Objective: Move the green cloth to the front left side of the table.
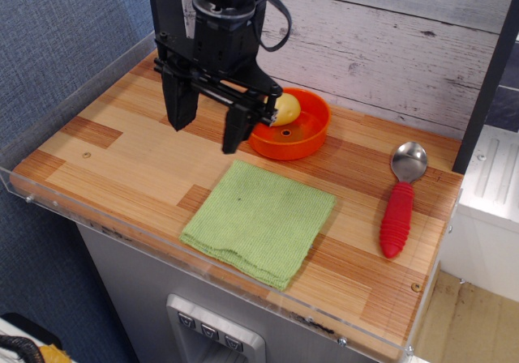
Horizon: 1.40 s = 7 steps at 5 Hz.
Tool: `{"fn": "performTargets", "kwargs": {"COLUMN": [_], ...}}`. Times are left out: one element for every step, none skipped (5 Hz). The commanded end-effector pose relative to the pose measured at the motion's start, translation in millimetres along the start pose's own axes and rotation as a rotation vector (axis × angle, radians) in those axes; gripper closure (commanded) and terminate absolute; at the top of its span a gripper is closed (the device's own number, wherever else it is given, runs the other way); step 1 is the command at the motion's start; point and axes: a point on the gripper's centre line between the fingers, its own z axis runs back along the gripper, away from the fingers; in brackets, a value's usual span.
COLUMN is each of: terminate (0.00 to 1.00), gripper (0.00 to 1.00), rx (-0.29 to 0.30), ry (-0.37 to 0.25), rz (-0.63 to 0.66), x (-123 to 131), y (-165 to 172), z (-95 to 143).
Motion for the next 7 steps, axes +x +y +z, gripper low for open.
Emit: {"fn": "performTargets", "kwargs": {"terminate": [0.00, 0.00, 0.00, 0.00, 0.00, 0.00, 0.00], "gripper": [0.00, 0.00, 0.00, 0.00, 0.00, 0.00, 0.00], "rx": [-0.021, -0.100, -0.133, -0.162, -0.152, -0.149, -0.142], "ry": [-0.059, -0.101, -0.136, -0.211, -0.213, -0.218, -0.212], "rz": [-0.038, -0.083, -0.118, -0.118, -0.110, -0.108, -0.095], "x": [-13, -11, -6, 0, 6, 6, 3], "y": [-19, -35, -45, -47, -46, -42, -36], "z": [1, -22, -43, -59, -66, -73, -77]}}
